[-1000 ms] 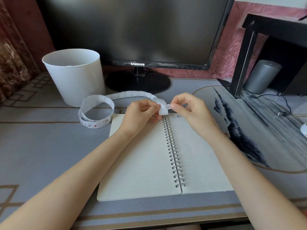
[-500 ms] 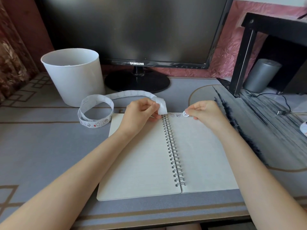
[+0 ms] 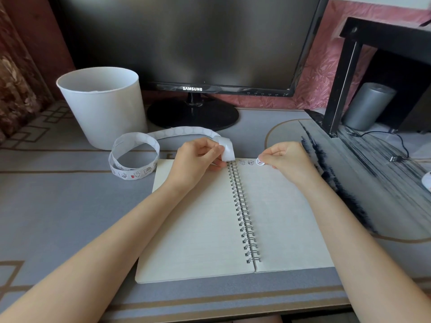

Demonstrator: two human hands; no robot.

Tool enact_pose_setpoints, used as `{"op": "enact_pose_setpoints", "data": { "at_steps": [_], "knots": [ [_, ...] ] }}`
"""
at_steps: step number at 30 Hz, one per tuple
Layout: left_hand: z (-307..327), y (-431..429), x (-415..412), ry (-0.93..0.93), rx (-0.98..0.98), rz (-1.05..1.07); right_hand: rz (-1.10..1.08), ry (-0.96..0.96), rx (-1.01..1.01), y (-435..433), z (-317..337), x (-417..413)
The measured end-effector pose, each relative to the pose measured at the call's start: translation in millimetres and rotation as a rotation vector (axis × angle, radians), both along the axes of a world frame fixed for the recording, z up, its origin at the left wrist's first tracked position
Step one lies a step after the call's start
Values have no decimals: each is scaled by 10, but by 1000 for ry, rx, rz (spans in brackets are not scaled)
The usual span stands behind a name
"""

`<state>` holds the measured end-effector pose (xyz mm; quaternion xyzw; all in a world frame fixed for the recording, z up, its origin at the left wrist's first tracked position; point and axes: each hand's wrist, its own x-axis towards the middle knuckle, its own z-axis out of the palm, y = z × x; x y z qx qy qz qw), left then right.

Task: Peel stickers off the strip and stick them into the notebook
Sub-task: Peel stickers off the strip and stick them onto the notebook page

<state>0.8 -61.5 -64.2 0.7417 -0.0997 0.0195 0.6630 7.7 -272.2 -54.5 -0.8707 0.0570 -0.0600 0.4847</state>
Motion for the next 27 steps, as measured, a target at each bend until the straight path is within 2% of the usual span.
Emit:
{"op": "enact_pose_setpoints", "data": {
  "at_steps": [27],
  "knots": [
    [2, -3, -6, 4, -5, -8, -38, -23, -87, 38, -26, 8]
  ]
}}
